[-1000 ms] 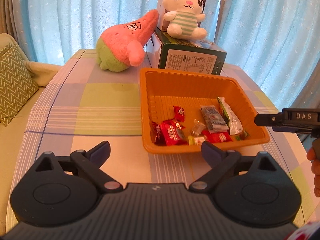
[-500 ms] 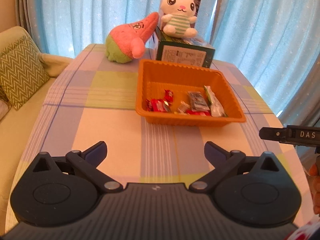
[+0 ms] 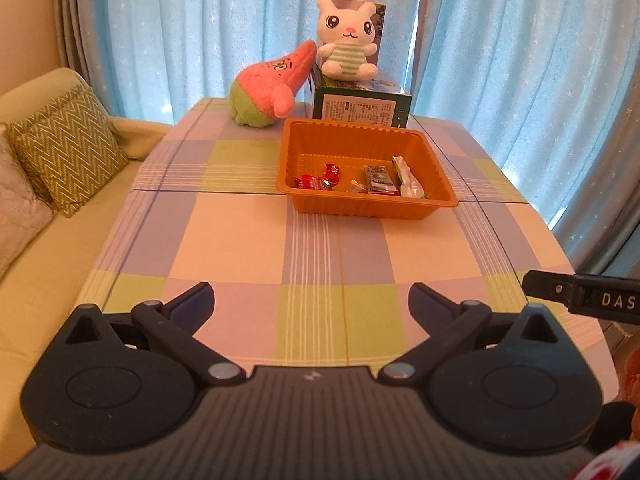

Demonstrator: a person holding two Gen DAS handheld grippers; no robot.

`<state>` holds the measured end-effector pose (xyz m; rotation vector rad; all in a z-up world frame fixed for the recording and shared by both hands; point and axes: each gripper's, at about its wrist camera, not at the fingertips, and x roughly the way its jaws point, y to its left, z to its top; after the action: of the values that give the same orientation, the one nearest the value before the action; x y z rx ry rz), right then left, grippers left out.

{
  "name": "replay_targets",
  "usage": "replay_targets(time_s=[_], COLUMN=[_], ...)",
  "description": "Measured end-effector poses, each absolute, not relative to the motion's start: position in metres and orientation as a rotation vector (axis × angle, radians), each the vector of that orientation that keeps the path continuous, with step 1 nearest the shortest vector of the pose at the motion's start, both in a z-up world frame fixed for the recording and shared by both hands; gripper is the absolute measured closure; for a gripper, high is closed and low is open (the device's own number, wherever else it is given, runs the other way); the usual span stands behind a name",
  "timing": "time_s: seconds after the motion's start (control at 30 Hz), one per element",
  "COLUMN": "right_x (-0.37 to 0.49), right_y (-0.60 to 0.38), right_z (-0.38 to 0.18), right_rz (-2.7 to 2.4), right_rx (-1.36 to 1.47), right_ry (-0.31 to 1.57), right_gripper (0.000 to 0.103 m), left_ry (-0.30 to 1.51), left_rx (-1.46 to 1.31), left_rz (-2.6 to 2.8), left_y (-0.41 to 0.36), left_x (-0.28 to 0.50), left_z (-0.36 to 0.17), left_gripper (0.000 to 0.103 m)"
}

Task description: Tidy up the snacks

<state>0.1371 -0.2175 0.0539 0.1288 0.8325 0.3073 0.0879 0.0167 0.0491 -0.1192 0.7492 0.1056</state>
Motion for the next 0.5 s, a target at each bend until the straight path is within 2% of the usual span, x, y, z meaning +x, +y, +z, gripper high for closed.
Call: replay_targets(time_s=[0.5], right_x=[0.071], right_y=[-0.221], right_z=[0.066], right_rz=[0.304], right_rx=[0.108], right_ry=[0.825], right_gripper=[0.027], left_ry=[0.764], left_rx=[-0.113], left_rz=[0.116], left_y=[0.009], left_x=[0.034], left_z=[0.060], left_gripper=[0.000])
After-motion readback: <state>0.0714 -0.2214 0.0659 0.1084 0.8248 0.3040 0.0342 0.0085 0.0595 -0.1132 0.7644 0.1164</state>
